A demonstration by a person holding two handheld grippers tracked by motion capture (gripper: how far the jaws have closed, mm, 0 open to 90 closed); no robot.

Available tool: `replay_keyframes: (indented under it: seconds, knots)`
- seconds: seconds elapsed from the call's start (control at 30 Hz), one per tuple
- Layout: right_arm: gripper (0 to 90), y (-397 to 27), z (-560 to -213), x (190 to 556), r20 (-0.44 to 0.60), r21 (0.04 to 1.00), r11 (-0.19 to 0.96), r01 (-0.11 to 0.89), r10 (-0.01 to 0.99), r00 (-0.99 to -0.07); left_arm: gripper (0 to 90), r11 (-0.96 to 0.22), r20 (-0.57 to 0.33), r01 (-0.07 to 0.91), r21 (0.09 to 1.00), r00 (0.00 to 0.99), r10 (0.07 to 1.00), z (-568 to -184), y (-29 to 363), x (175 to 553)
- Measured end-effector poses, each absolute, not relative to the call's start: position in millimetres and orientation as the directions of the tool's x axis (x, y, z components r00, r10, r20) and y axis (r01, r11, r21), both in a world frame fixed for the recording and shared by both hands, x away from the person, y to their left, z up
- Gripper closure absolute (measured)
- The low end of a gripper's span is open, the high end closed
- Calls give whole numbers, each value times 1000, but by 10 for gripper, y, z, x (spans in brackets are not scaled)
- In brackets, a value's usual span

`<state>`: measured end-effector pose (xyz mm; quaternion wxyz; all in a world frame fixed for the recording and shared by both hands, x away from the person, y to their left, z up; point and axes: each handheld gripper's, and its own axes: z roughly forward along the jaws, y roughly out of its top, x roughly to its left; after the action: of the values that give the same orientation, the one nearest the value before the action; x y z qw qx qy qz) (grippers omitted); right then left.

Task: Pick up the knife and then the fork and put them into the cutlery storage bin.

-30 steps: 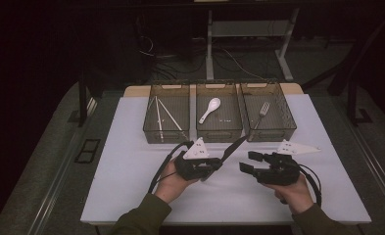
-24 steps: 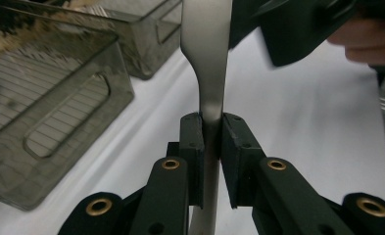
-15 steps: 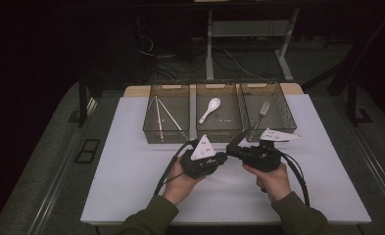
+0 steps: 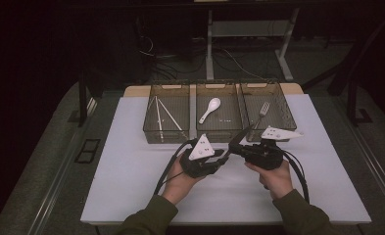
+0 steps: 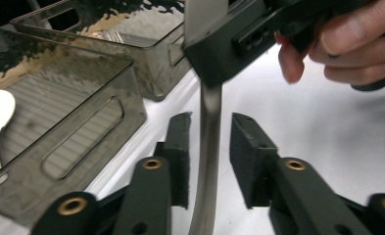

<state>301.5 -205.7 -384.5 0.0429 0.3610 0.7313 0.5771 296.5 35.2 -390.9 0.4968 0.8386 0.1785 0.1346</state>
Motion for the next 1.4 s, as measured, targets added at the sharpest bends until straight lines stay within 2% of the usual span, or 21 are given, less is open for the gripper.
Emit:
replay_keyframes:
  seconds: [0.33, 0.63, 0.97, 1.17, 1.3, 1.4]
  knots:
    - [884, -2368, -3616, 3111, 280, 886, 101, 453, 662, -695, 444, -461, 28, 179, 869, 913, 407, -3989, 748, 2848]
    - [885, -2791, -3275, 3298, 237, 900, 85, 427, 726, -645, 330, -433, -36, 238, 870, 904, 425, -4092, 1103, 2767]
    - [885, -3213, -2875, 3569, 161, 909, 93, 406, 819, -550, 174, -397, -87, 287, 872, 888, 451, -4159, 1416, 2719]
    - [885, -3363, -2849, 3796, 119, 890, 128, 437, 862, -493, 87, -373, -92, 300, 878, 871, 483, -4194, 1549, 2702]
    - [885, -3436, -2940, 3959, 103, 860, 152, 486, 883, -458, 17, -364, -103, 314, 877, 862, 497, -4216, 1599, 2724]
    - [885, -3492, -3042, 4058, 99, 832, 166, 529, 895, -436, 0, -360, -105, 320, 877, 856, 506, -4215, 1600, 2735]
